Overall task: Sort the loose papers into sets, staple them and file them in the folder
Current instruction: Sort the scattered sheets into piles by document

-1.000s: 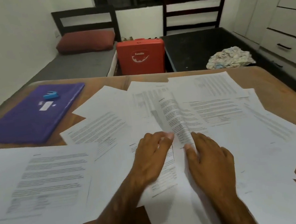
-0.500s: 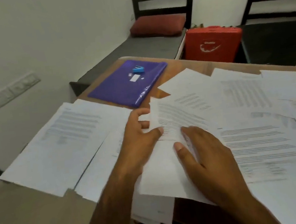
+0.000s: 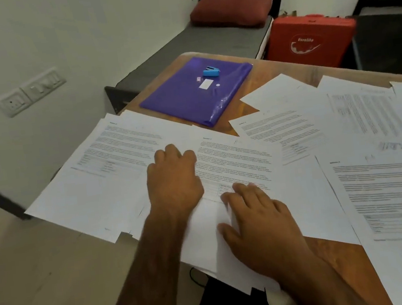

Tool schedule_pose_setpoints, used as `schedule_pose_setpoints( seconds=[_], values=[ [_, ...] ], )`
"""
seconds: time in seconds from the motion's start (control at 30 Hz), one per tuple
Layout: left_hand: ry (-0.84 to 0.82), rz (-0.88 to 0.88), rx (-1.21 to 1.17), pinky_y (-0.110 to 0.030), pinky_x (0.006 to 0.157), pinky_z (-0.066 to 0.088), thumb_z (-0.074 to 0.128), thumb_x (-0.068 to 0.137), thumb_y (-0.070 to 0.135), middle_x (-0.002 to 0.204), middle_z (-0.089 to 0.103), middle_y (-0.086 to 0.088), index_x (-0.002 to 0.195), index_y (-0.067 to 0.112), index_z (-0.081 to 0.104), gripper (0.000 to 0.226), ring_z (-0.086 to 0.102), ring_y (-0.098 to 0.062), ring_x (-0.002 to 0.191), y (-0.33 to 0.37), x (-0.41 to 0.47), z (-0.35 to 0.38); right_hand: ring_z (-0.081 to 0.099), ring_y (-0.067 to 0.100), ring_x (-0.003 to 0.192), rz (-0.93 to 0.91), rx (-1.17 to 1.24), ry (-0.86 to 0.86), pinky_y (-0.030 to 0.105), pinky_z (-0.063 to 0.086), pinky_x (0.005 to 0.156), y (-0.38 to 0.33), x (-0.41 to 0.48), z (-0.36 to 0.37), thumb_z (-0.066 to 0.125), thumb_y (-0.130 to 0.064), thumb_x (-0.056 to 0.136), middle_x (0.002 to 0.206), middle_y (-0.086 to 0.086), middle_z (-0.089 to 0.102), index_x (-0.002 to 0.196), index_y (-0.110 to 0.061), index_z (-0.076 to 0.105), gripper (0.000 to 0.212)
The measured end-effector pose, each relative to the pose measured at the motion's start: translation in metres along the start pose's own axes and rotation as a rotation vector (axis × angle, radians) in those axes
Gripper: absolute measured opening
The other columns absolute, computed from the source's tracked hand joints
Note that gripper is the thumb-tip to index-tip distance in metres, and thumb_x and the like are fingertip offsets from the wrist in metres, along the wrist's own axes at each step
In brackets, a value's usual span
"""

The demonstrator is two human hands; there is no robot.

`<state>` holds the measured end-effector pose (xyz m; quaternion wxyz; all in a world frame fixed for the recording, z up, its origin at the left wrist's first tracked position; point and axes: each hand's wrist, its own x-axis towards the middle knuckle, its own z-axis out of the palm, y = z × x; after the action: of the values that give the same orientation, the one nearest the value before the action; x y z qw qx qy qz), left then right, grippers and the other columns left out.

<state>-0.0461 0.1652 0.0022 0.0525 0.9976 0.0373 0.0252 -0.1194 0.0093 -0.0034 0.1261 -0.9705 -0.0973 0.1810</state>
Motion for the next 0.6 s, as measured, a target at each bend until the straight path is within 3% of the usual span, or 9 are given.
schedule_pose_setpoints(
  seconds=[0.13,0.33,0.47,0.6],
  values=[
    [-0.125,0.076,0.015,-0.041,0.115,0.038,0.053,0.1,0.052,0.149,0.048,0.0,0.142,0.034,0.048,0.046,0.047,-0.025,0.133,0.015,-0.003,0.008,-0.013,0.024,0.16,0.021,-0.028,-0.092,0.057,0.0,0.127,-0.002,0.004,0.001,0.032,-0.056,0.107,0.174,-0.007,-0.012,0.164,-0.036,0.001,0.067],
    [-0.104,0.056,0.103,-0.04,0.112,0.039,0.053,0.1,0.052,0.146,0.052,0.002,0.14,0.035,0.05,0.044,0.05,-0.024,0.13,0.03,-0.011,0.005,-0.014,0.024,0.16,0.02,0.048,-0.128,0.057,-0.008,0.126,0.002,0.001,-0.012,0.041,-0.054,0.106,0.174,-0.006,-0.013,0.165,-0.032,-0.002,0.076],
    [-0.085,0.171,-0.195,-0.034,0.108,0.04,0.062,0.097,0.049,0.136,0.059,0.007,0.129,0.036,0.058,0.034,0.054,-0.017,0.122,0.072,-0.021,0.0,-0.012,0.023,0.16,0.12,0.058,0.006,0.057,-0.008,0.125,0.032,-0.021,-0.031,0.039,-0.055,0.106,0.174,-0.007,-0.011,0.165,-0.033,-0.004,0.076],
    [-0.077,0.413,-0.378,-0.032,0.102,0.043,0.061,0.097,0.042,0.122,0.062,0.008,0.122,0.032,0.064,0.027,0.055,-0.014,0.115,0.141,-0.038,0.013,-0.013,0.023,0.16,0.348,0.036,0.047,0.058,-0.007,0.126,0.095,-0.051,-0.049,0.031,-0.052,0.108,0.174,-0.006,-0.01,0.165,-0.031,-0.002,0.07]
  ],
)
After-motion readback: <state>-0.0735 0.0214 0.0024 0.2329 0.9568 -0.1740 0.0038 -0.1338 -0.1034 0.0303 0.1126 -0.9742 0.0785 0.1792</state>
